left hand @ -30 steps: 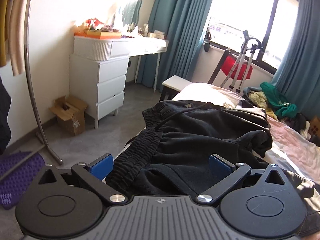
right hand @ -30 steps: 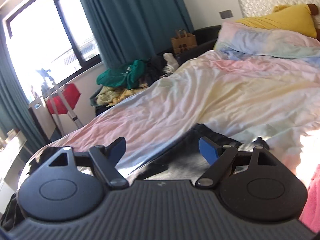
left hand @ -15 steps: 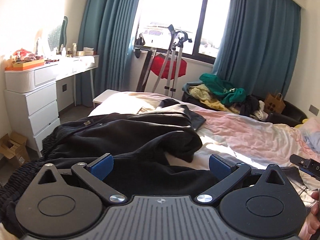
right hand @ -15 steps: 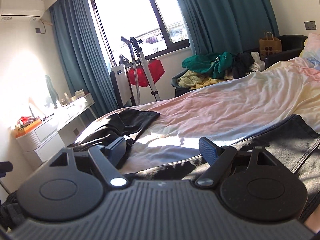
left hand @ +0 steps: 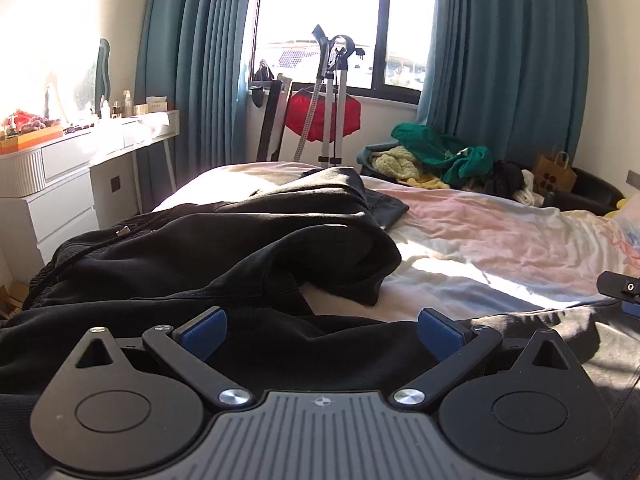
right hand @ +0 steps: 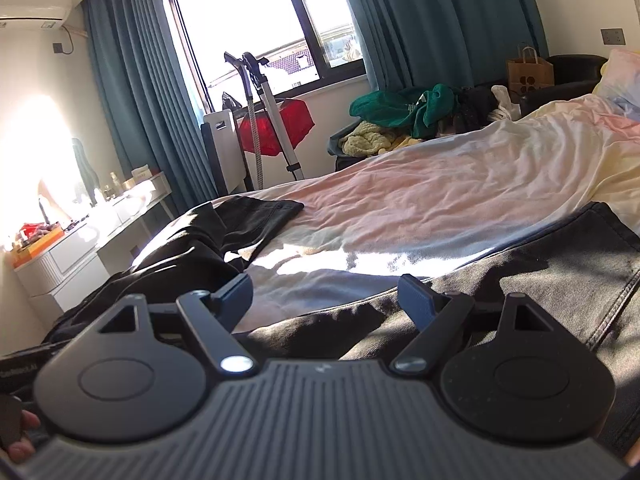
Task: Fold clothes
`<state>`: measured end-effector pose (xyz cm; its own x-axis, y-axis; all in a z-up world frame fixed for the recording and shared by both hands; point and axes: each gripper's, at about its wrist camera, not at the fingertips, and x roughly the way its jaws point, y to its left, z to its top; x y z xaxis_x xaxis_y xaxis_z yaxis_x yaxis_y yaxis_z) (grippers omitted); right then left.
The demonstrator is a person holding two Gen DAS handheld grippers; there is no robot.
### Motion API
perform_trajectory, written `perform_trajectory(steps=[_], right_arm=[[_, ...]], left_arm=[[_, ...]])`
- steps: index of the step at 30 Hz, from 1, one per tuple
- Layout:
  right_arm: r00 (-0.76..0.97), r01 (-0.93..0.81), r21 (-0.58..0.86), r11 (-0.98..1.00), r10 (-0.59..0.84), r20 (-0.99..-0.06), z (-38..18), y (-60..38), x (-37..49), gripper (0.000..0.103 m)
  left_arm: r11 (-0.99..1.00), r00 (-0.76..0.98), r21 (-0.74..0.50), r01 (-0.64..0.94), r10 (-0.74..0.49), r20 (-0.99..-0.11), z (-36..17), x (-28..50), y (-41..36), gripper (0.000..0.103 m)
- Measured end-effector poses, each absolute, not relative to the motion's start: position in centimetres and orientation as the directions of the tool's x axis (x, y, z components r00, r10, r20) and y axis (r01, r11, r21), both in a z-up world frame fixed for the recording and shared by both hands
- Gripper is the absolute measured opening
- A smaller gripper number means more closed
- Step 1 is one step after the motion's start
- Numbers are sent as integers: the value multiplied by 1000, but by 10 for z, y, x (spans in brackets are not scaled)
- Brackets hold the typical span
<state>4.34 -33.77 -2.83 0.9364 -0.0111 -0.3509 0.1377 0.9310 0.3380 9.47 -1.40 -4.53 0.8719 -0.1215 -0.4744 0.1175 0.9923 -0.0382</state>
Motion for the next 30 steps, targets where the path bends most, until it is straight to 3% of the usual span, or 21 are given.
perform_trajectory(steps=[3, 6, 8, 10, 11, 16, 19, 26, 30], right_arm=[[940, 120, 333, 935, 2, -342, -30, -334, 48, 81], [934, 112, 333, 936, 15, -357, -33, -330, 48, 70], [923, 123, 347, 930, 22, -385, -36, -330, 50, 55], [902, 128, 391, 911, 57, -429, -38, -334, 62, 30], [891, 125, 424, 897, 86, -446, -39, -335, 74, 27], [858, 126, 611, 782, 223, -463, -50, -340, 155, 28], [846, 146, 728, 670, 296, -443, -70, -335, 227, 30], [834, 205, 737, 644, 279, -477, -115, -311, 376, 36], [854, 192, 759, 622, 275, -441, -128, -308, 428, 35]], left_arm=[[991, 879, -55, 122, -133, -458, -42, 94, -10, 103], [991, 885, -62, 119, -134, -446, -37, 90, -7, 103], [991, 892, -76, 111, -133, -433, -31, 87, -3, 103], [990, 898, -106, 97, -133, -419, -25, 81, 4, 103], [988, 898, -127, 92, -137, -417, -23, 80, 8, 103], [974, 892, -211, 81, -165, -421, -20, 80, 21, 103], [980, 890, -182, 85, -157, -428, -31, 86, 22, 103], [981, 874, -184, 54, -136, -467, -69, 125, 34, 103], [974, 861, -222, 41, -148, -487, -88, 143, 45, 103]])
